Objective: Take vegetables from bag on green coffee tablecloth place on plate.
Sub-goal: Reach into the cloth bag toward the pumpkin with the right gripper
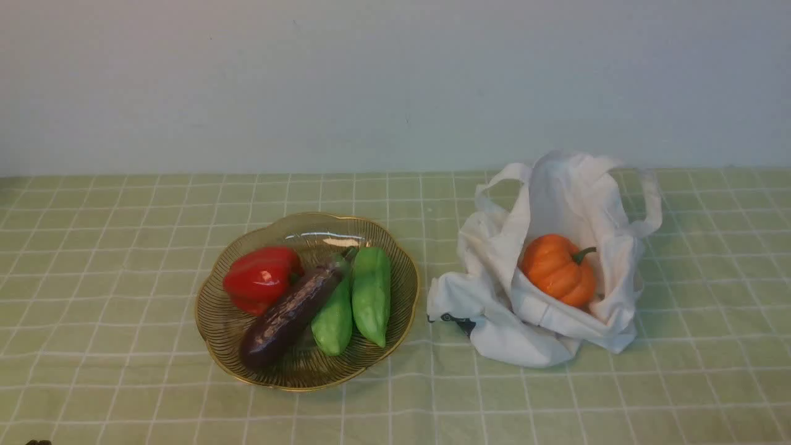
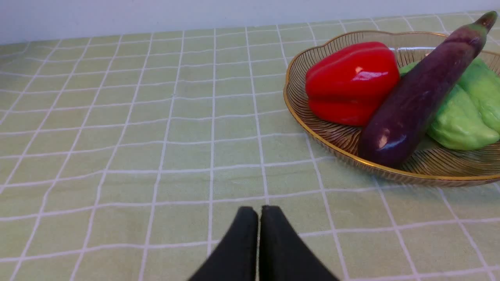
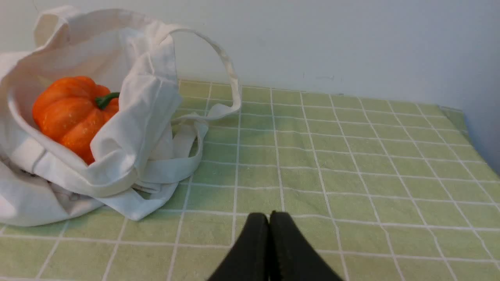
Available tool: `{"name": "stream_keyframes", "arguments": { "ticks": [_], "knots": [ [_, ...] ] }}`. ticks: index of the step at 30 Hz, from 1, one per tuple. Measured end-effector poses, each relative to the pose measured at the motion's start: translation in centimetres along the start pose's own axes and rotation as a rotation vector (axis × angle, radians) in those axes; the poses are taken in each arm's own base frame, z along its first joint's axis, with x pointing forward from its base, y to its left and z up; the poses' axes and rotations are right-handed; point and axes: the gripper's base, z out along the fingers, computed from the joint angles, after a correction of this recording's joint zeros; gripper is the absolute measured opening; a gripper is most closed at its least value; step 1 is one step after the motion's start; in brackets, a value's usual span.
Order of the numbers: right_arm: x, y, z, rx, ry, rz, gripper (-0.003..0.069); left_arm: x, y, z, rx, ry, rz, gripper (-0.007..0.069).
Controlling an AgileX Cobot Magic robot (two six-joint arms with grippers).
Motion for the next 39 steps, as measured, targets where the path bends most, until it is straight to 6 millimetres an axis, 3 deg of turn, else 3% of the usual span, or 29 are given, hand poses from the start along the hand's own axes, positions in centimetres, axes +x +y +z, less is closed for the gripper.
{"name": "stream_keyframes", "arguments": {
  "ticks": [33,36,39],
  "knots": [
    [0.0,0.0,0.0,0.005,0.000,-0.016,-0.0014,0.0,0.0,0.0,0.000,0.000,0.000,-0.0005],
    [-0.3,0.0,0.0,0.000,-0.037,0.039,-0.0014,0.0,0.0,0.0,0.000,0.000,0.000,-0.0005],
    [-1.3,0.1,-0.1,-0.026,-0.155,0.237,-0.0014,0.0,0.0,0.0,0.000,0.000,0.000,-0.0005]
  ]
}}
